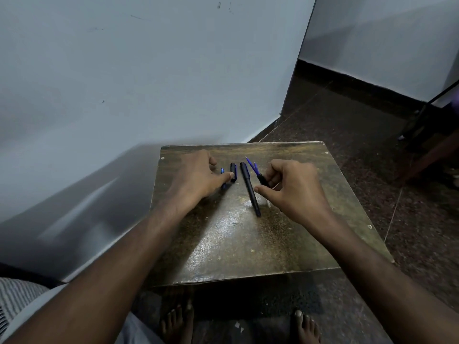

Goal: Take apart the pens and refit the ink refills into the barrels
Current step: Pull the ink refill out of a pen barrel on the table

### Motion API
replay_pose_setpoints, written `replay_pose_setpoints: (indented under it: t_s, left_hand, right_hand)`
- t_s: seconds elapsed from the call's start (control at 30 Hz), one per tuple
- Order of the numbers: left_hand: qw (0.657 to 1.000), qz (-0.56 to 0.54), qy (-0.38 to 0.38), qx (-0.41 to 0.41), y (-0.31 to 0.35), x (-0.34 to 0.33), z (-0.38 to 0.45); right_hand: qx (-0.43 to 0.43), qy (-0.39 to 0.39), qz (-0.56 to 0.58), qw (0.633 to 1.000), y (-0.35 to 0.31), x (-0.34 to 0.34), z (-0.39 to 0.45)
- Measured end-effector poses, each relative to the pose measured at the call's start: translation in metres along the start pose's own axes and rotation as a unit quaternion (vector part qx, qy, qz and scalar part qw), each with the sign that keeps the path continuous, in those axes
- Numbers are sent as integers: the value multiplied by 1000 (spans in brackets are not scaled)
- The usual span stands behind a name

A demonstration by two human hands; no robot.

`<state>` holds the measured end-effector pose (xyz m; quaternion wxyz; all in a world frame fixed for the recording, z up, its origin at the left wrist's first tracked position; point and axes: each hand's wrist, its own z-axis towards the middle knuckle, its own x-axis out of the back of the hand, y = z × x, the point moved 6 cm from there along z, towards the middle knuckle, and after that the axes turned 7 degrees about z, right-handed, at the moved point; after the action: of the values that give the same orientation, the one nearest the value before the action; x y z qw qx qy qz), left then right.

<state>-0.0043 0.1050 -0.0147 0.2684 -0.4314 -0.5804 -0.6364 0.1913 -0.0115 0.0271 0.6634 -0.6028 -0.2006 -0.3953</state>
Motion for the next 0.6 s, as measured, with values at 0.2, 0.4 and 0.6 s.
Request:
replay_pose_setpoints:
  t_s: [0.2,0.4,0.6]
  left_hand:
    - [1000,-4,-3,4,-2,2,1]
    - [992,-86,39,-82,24,20,-7]
    - [971,-140,-54,-187,52,12,-23]
  right_hand:
    - [-12,0,16,1000,1,2,0]
    - [-121,-4,276,954,13,-3,2]
    - [-132,7,366,921,18,-8,4]
